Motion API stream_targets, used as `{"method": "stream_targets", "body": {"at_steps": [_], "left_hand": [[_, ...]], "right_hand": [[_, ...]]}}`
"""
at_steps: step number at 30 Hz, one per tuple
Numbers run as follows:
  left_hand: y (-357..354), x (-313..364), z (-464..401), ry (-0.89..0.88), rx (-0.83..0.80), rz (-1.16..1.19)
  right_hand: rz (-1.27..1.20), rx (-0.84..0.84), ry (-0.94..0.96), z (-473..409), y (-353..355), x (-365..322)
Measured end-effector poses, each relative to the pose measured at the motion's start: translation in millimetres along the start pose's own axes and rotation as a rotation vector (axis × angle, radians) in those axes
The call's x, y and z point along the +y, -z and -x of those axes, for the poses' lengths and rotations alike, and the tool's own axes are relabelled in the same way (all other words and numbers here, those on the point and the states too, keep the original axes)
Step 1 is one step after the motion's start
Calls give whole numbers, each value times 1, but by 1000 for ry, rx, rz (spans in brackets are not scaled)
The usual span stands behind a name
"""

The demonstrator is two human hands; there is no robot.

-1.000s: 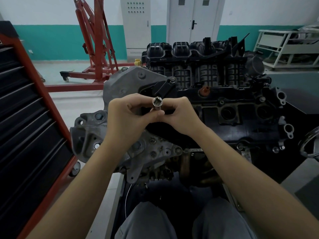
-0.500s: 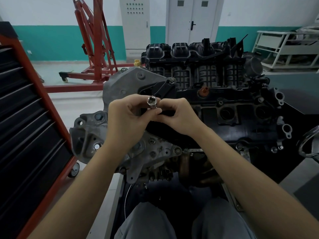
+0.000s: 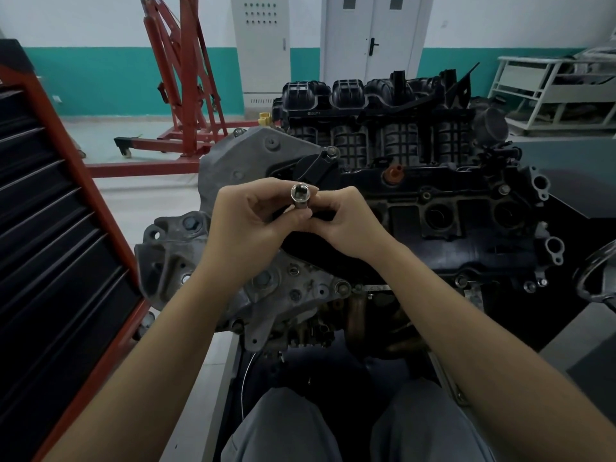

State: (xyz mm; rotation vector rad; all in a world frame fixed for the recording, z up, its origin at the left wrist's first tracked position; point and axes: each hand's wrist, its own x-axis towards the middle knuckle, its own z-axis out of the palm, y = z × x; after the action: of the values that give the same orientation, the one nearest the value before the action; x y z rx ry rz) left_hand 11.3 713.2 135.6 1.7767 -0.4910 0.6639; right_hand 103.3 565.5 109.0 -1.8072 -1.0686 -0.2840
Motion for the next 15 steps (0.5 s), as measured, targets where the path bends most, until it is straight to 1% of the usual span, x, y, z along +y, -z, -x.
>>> {"method": "stream_targets", "body": {"at_steps": [2, 6, 8, 12, 15], "left_hand": [[1, 1, 0, 5, -24, 16], [1, 3, 1, -1, 98, -70], [-1, 4, 0, -13, 116, -90], [0, 4, -1, 47, 42, -11], [1, 4, -3, 51, 45, -51]], "right_hand": [[-19, 25, -14, 0, 0, 1], [-47, 51, -22, 0, 0, 0], [-38, 51, -10, 0, 0, 1], [0, -6, -1, 0, 0, 3], [-15, 20, -11, -1, 0, 4]]}}
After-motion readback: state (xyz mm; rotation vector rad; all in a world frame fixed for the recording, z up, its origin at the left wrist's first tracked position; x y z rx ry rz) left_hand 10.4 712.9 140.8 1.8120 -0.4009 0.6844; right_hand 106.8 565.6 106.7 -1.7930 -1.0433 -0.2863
